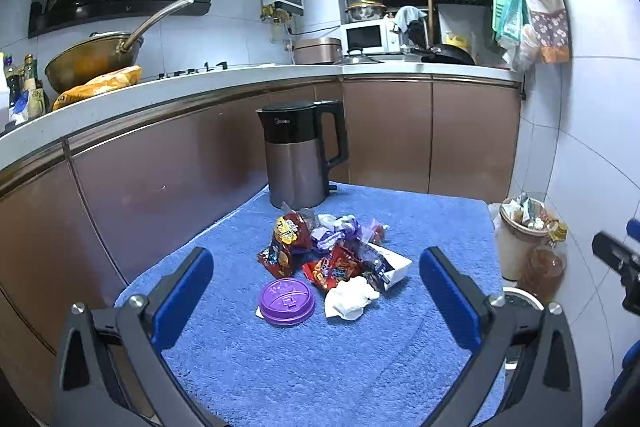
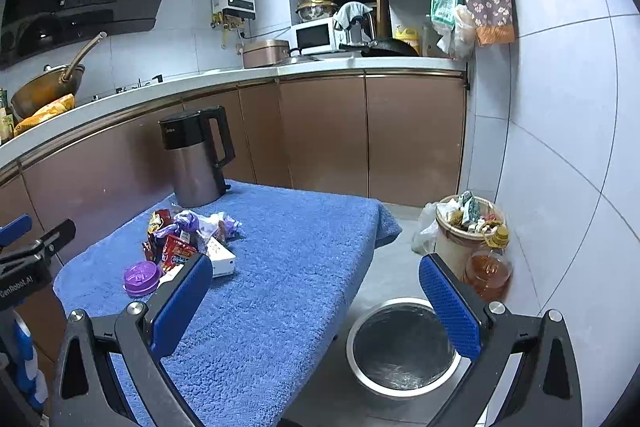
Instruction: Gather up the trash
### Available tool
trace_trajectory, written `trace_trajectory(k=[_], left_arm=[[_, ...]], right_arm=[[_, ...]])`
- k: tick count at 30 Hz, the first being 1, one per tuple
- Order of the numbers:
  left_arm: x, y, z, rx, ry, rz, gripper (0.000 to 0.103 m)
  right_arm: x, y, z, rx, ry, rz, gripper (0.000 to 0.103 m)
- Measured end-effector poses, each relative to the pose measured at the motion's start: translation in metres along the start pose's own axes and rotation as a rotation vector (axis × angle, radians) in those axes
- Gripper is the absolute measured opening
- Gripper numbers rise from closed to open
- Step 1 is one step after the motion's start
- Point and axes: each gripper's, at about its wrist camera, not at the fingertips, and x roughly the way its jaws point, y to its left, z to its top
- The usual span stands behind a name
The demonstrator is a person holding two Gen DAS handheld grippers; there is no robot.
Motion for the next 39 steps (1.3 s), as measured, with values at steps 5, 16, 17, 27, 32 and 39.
trace_trajectory(k=[5, 16, 17, 27, 32, 39], left_arm=[[-0.003, -0.005, -0.003, 0.021, -0.008, -0.008, 0.103], [0.0, -0.002, 0.0, 0.008, -0.032, -0.006, 0.103], [0.002, -0.002, 0.0, 0.008, -0.033, -0.004, 0.103], [0.026, 0.008, -0.007, -0.015, 0.0, -0.025, 0.103], [0.038, 0.01, -0.007, -0.016, 0.018, -0.039, 0.103], [0.054, 0.012, -0.006, -0.013, 0.033, -0.047, 0.103]], right_arm=[[-0.005, 0.002, 0.003, -0.009, -0.019, -0.019, 0.103], [-0.006, -0.008, 0.007, 0.015, -0.055, -0.034, 0.103], [-0.005, -0.009, 0.007, 0.017, -0.055, -0.031, 0.103], [0.018, -0.01, 0.001, 0.028, -0.005, -0.045, 0.103], [0.026, -0.014, 0.002, 0.038, 0.001, -0.022, 0.103], [0.037, -0.015, 0.006, 0.035, 0.016, -0.014, 0.103]])
